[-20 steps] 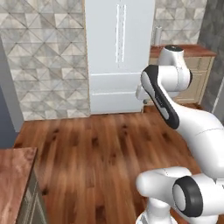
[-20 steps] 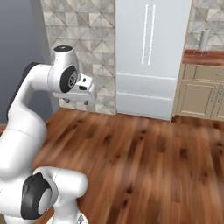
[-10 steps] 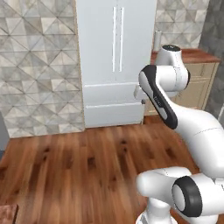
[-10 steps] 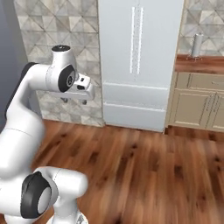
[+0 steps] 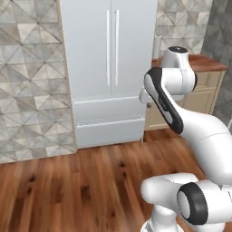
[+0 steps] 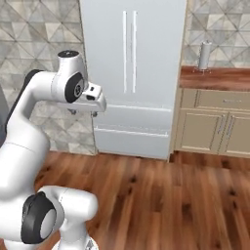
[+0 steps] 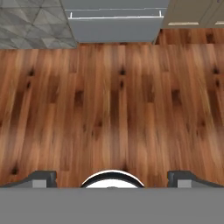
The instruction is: Retrieve the steak from the fridge and place it on the saucepan with marinade on the stove.
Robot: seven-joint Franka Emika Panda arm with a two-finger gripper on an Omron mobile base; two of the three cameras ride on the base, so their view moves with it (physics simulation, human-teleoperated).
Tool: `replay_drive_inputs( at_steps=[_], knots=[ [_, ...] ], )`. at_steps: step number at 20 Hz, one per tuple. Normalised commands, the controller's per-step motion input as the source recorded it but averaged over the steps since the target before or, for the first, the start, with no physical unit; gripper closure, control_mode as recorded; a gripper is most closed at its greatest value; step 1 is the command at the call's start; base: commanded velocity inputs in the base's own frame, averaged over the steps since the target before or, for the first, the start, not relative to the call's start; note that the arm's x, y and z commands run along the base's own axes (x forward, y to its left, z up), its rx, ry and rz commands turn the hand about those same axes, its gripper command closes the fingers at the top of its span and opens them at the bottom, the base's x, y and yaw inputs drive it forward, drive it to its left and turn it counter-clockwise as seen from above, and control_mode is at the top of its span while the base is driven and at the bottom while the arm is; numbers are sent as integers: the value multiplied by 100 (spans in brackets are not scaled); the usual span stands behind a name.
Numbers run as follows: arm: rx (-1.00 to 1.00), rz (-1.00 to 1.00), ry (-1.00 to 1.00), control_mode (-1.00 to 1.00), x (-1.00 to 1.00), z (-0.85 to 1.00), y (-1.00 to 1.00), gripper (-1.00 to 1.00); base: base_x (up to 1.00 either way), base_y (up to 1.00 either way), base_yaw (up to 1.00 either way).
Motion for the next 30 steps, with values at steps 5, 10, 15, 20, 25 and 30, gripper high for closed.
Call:
replay_drive_inputs(
  at_steps=[5, 10, 15, 20, 25, 30],
  knots=[
    [0, 0, 0, 100, 0, 0, 0, -100, 84, -45, 0],
    [0, 0, 0, 100, 0, 0, 0, -100, 71, -47, 0],
    [0, 0, 0, 100, 0, 0, 0, -100, 60, -27, 0],
    [0, 0, 0, 100, 0, 0, 0, -100, 65, 0, 0],
    [0, 0, 0, 100, 0, 0, 0, -100, 60, 22, 0],
    [0, 0, 0, 100, 0, 0, 0, -100, 30, 32, 0]
  ],
)
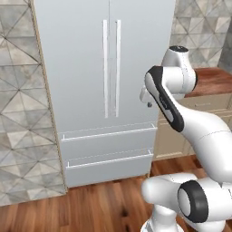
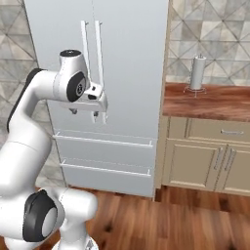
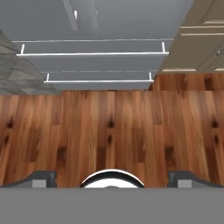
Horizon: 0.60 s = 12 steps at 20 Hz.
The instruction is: Retrieve the steak from the fridge and place it on the saucepan with marinade on the stove.
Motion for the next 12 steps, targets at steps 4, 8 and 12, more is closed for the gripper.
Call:
replay_drive_inputs(
  at_steps=[4, 8, 12],
  knots=[
    [0, 0, 0, 100, 0, 0, 0, -100, 22, 58, 0],
    [0, 0, 0, 100, 0, 0, 0, -100, 25, 51, 0],
    [0, 0, 0, 100, 0, 0, 0, -100, 28, 53, 0]
  ],
)
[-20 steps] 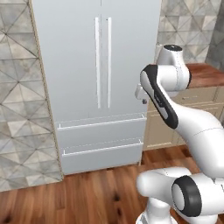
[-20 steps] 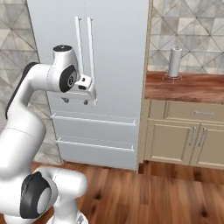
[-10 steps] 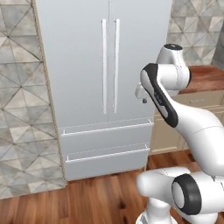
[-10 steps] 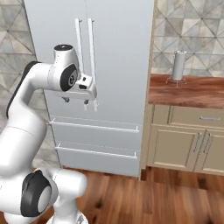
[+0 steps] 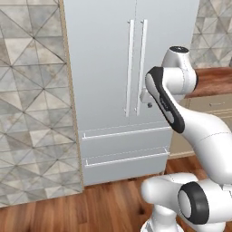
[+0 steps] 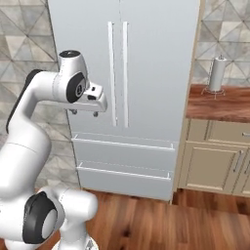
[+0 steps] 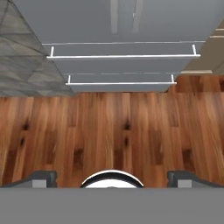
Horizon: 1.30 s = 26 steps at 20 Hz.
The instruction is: Retrieve the steak from the fridge and place it on the saucepan with marinade on the stove.
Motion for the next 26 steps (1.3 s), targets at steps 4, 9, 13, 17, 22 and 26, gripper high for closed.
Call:
replay_drive_inputs(
  at_steps=[4, 9, 13, 17, 22, 26],
  knots=[
    [0, 0, 0, 100, 0, 0, 0, -100, 41, 9, 0],
    [0, 0, 0, 100, 0, 0, 0, -100, 52, -2, 0],
    [0, 0, 0, 100, 0, 0, 0, -100, 57, -8, 0],
    [0, 0, 0, 100, 0, 0, 0, -100, 56, -10, 0],
    [0, 0, 0, 100, 0, 0, 0, -100, 30, -18, 0],
    [0, 0, 0, 100, 0, 0, 0, -100, 1, -29, 1]
  ],
)
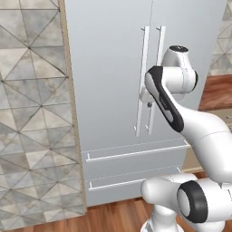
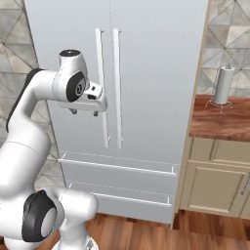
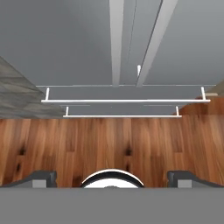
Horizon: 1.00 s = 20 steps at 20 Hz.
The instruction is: Retrieve the steak from the fridge and place it on the saucepan with marinade on the stove.
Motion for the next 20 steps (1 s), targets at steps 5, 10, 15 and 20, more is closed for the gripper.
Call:
replay_drive_inputs(
  at_steps=[5, 10, 15, 20],
  knots=[
    [0, 0, 0, 100, 0, 0, 0, -100, 0, -32, 0],
    [0, 0, 0, 100, 0, 0, 0, -100, 0, -37, 0],
    [0, 0, 0, 100, 0, 0, 0, -100, -1, -12, 0],
    [0, 0, 0, 100, 0, 0, 0, -100, -7, -17, 0]
  ],
)
